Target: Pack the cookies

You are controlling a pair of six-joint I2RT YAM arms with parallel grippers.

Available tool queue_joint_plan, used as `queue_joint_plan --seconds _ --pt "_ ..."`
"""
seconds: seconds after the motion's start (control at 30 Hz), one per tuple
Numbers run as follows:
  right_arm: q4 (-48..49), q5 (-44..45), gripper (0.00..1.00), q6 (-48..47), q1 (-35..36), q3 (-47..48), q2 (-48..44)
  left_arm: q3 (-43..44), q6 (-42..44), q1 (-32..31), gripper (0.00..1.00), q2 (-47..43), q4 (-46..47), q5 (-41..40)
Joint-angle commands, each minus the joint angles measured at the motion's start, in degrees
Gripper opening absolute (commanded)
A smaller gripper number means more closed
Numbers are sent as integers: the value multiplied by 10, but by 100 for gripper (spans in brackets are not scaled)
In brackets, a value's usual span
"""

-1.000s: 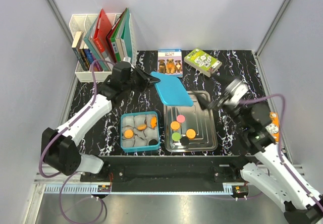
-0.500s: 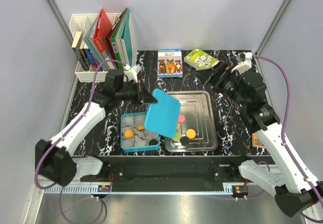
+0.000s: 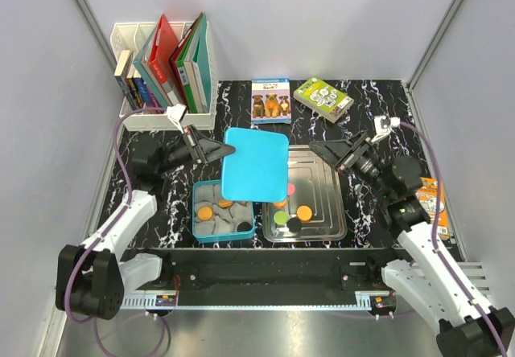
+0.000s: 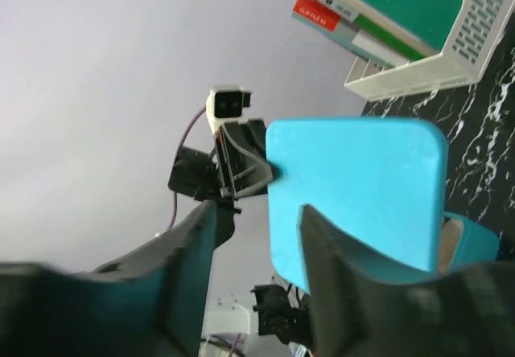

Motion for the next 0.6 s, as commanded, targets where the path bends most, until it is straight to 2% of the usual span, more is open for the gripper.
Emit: queue_joint_plan --seconds 0.0,0.03,0.07,0.17,0.23,0.43,0.57 --pt "166 -51 44 106 -5 -58 23 -24 -189 25 0 19 306 28" --pt "164 -61 57 105 -4 -61 26 -26 -201 27 0 21 324 27" --pt "138 -62 62 100 -5 -55 26 -29 -204 28 0 21 328 27" --pt "65 -82 67 55 -5 -19 37 -32 -207 33 0 19 329 21" --pt "63 -105 71 47 -5 -15 60 -34 -218 34 0 24 341 18" --pt "121 -143 69 56 -4 -27 122 -48 -255 34 0 38 396 6" --pt "124 -146 68 37 -1 -26 159 -57 -276 34 0 50 431 0"
